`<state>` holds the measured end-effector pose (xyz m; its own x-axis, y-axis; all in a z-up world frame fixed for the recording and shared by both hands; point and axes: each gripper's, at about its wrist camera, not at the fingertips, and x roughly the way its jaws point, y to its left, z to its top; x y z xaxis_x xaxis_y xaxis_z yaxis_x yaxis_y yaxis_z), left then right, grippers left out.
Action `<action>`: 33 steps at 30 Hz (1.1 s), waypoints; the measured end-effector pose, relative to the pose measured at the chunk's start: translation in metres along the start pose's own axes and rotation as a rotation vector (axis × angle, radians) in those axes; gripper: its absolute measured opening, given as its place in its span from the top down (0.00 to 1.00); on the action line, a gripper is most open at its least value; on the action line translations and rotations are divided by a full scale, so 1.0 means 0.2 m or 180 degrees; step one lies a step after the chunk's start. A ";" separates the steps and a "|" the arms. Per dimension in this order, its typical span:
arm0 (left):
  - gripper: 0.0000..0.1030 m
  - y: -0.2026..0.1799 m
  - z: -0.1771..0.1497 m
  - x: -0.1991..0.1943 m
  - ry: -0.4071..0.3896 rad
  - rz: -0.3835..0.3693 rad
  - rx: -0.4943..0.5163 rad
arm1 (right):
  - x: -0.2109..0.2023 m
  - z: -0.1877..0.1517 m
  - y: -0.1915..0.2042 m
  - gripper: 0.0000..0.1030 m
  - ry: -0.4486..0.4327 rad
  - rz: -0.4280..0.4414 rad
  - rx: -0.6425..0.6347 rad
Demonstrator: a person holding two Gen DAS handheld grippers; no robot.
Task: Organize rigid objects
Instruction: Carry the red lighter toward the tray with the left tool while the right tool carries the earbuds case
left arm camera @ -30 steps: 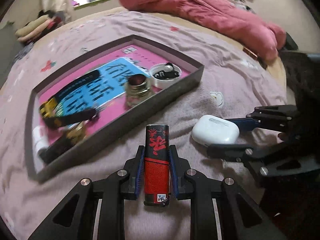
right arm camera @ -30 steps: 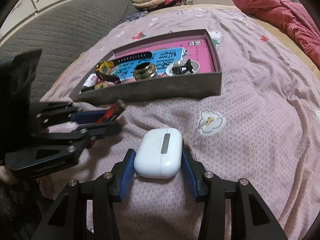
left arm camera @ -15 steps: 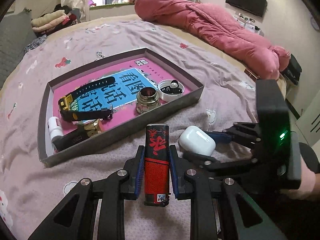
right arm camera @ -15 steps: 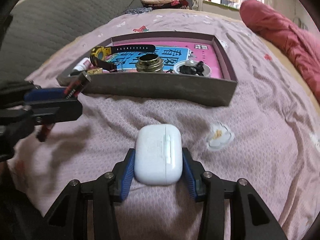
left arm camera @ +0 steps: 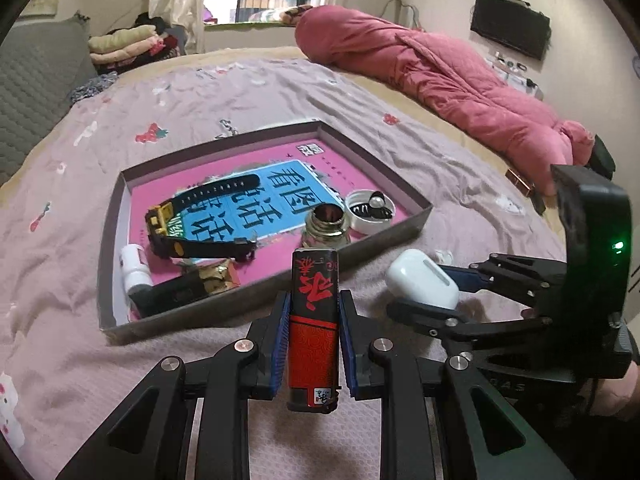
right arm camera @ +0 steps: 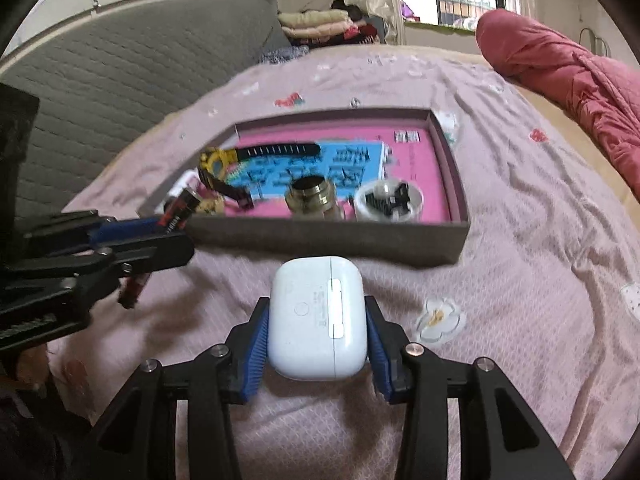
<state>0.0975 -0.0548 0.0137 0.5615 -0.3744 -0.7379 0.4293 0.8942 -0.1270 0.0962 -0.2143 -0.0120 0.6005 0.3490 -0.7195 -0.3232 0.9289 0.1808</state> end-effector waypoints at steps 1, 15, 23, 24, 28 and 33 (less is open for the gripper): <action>0.78 0.00 0.00 0.00 -0.0011 0.0022 -0.0008 | -0.01 0.01 0.00 0.57 -0.0025 0.0017 0.0001; 0.78 0.04 0.03 -0.04 -0.0163 0.0142 -0.0087 | -0.06 0.17 0.00 0.57 -0.0360 0.0047 0.0056; 0.78 0.10 0.06 -0.03 -0.0185 0.0244 -0.0210 | -0.05 0.23 -0.03 0.57 -0.0453 0.0021 0.0086; 0.78 0.10 0.07 -0.02 -0.0188 0.0262 -0.0215 | -0.05 0.24 -0.03 0.57 -0.0466 0.0009 0.0087; 0.78 0.13 0.09 -0.01 -0.0219 0.0281 -0.0262 | -0.04 0.27 -0.05 0.57 -0.0508 -0.0023 0.0093; 0.78 0.18 0.14 0.04 -0.0246 0.0329 -0.0335 | -0.03 0.31 -0.08 0.57 -0.0544 -0.0129 0.0088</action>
<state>0.1361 -0.0330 0.0216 0.6534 -0.2933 -0.6979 0.2922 0.9482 -0.1249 0.1429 -0.2236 0.0298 0.7289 0.3250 -0.6026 -0.2774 0.9449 0.1740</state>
